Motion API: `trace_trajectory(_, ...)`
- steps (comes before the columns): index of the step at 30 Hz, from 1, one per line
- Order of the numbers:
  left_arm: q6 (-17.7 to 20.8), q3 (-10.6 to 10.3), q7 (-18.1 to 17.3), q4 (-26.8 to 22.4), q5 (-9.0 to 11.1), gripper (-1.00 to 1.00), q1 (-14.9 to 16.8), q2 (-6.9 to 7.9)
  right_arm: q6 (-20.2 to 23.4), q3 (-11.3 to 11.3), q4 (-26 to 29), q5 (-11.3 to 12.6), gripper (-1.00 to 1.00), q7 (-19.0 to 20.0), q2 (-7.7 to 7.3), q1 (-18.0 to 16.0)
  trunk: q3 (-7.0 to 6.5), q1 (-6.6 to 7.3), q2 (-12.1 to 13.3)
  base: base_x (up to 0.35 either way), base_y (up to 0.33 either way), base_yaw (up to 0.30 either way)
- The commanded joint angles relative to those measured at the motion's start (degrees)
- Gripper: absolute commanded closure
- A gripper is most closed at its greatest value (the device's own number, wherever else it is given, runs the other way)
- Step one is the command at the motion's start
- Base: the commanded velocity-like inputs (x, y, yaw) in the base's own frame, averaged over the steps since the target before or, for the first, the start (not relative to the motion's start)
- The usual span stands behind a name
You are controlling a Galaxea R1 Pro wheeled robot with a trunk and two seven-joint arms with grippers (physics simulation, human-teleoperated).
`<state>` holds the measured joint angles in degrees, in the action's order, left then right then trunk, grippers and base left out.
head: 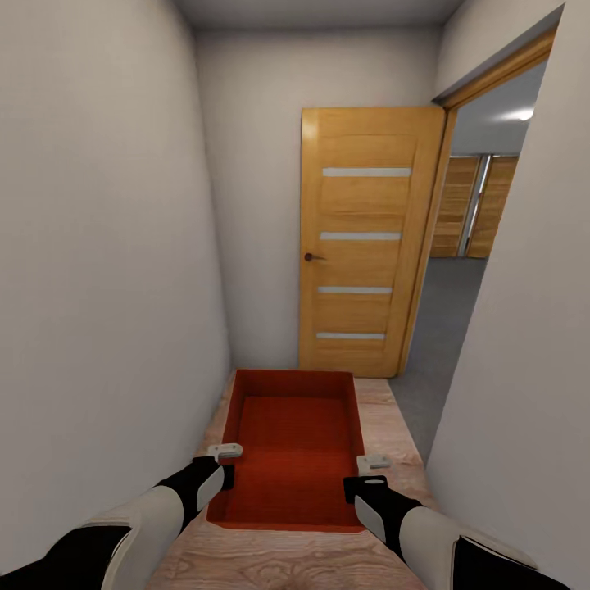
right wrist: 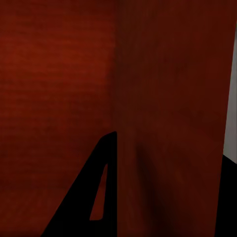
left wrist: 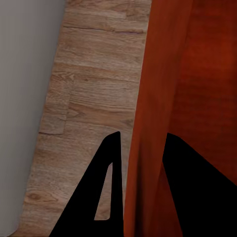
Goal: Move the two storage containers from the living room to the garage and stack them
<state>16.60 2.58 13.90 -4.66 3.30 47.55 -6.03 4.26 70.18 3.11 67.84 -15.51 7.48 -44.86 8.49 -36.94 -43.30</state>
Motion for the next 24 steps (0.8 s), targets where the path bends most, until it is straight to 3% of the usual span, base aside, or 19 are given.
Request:
trace_trajectory(1,0.36,-1.8,0.42,0.09,0.39,1.0,-0.01,0.0,0.31,-0.92,0.14,-1.13,1.0,-0.49,-1.06,-0.11,0.09,-0.05,-0.07,0.323,0.0,0.0)
trace_trajectory(24,0.34,-1.82,0.42,0.09,0.39,1.0,0.0,-0.03,0.31,-0.88,0.14,-1.13,1.0,-0.49,-1.06,-0.11,0.09,-0.05,-0.07,0.322,0.0,0.0)
